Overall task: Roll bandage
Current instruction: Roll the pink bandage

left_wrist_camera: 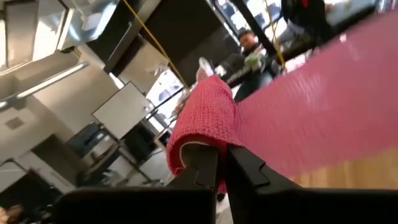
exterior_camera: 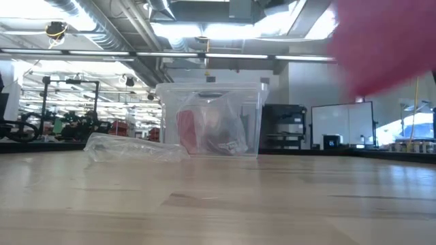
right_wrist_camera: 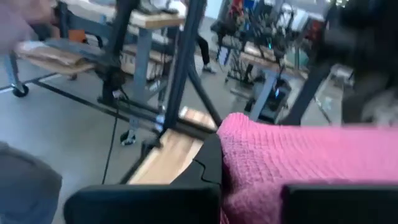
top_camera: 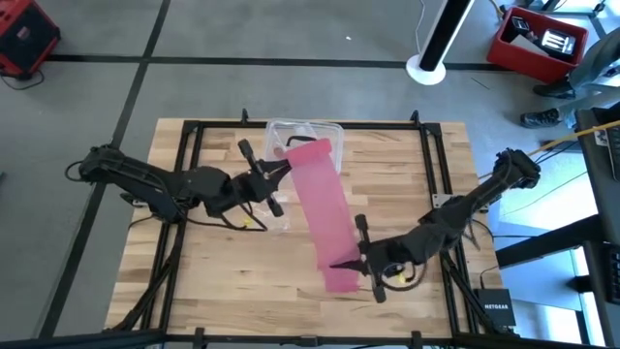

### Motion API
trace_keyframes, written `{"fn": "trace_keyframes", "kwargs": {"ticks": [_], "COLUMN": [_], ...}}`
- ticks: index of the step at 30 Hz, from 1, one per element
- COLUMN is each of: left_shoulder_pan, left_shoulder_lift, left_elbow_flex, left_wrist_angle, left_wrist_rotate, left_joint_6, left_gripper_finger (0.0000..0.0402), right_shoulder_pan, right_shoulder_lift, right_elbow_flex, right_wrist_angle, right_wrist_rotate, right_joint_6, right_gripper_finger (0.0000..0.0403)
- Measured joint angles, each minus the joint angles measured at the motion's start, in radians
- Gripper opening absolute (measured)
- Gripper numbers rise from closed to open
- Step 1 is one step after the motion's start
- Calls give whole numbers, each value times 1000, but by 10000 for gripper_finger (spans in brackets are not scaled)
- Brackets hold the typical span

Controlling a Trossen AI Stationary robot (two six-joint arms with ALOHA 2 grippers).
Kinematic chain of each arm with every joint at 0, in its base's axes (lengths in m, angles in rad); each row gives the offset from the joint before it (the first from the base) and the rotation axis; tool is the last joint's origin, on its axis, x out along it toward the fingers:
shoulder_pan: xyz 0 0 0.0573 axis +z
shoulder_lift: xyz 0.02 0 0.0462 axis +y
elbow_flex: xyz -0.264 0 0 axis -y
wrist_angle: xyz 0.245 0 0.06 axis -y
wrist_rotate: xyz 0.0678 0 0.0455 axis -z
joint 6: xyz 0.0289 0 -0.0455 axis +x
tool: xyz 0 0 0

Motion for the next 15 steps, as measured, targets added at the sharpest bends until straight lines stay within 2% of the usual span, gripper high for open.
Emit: {"fn": "trace_keyframes", "kwargs": {"ticks": [8,15], "left_shoulder_pan": [-18,-43], "left_shoulder_lift": [2,24], "left_elbow_flex": [-95,-154], "left_wrist_angle": [0,1], "left_wrist_rotate": [-6,5], "left_joint_6": [21,33], "left_gripper_finger": [2,2], "right_shoulder_pan": [18,-32], "right_shoulder_lift": [-1,0], "right_elbow_flex": [225,331], "right_wrist_angle": [-63,-53], "right_wrist_rotate": [50,59], "right_joint_6": [-101,-88], "right_gripper_finger": [1,1]}}
